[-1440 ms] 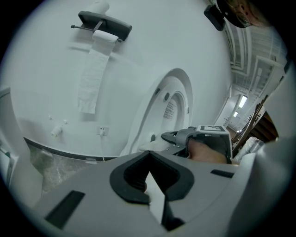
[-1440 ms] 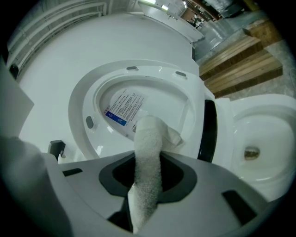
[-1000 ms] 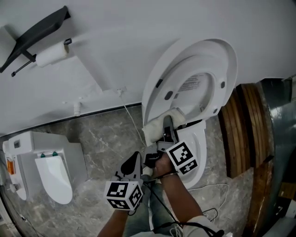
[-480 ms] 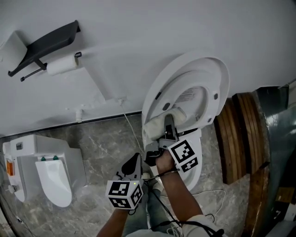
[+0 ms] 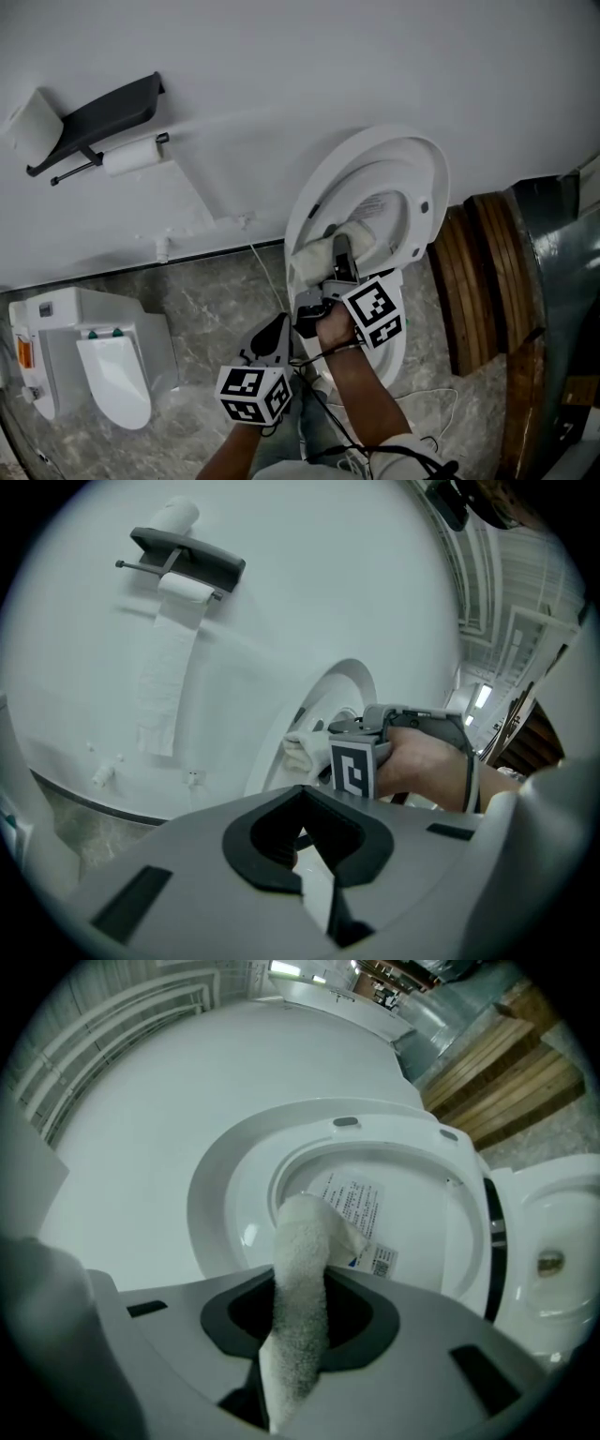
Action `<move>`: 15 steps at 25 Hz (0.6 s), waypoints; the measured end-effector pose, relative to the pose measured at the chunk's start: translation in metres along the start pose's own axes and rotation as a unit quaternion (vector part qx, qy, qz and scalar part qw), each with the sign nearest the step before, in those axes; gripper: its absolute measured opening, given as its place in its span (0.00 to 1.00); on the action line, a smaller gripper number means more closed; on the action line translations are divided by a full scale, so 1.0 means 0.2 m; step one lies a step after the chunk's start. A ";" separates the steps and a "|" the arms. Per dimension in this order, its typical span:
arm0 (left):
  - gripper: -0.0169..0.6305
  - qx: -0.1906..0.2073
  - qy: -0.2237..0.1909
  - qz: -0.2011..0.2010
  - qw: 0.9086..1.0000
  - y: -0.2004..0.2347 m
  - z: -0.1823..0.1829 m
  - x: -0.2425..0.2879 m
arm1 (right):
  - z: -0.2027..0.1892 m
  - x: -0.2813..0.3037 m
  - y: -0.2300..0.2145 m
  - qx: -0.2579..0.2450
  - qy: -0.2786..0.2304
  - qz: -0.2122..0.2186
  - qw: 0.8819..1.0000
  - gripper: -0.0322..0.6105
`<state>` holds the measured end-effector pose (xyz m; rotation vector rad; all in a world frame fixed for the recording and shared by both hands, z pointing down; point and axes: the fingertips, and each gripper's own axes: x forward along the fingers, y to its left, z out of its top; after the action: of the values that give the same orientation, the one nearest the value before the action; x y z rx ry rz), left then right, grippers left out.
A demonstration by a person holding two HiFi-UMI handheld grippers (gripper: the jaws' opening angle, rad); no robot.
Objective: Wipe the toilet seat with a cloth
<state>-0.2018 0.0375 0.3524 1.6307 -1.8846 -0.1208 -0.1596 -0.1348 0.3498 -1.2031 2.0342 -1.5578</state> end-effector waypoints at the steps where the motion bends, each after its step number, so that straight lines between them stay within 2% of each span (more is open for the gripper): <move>1: 0.02 -0.002 -0.001 -0.004 1.000 -0.01 0.02 0.00 | 0.01 0.00 0.01 0.000 -0.002 0.002 1.000 0.21; 15: 0.02 0.006 -0.013 -0.026 1.000 -0.10 0.19 0.08 | 0.14 0.05 0.15 0.011 -0.014 0.007 1.000 0.21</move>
<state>-0.2042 0.0058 0.3202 1.6947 -1.8657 -0.1550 -0.1607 -0.1590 0.3149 -1.1930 1.9976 -1.5448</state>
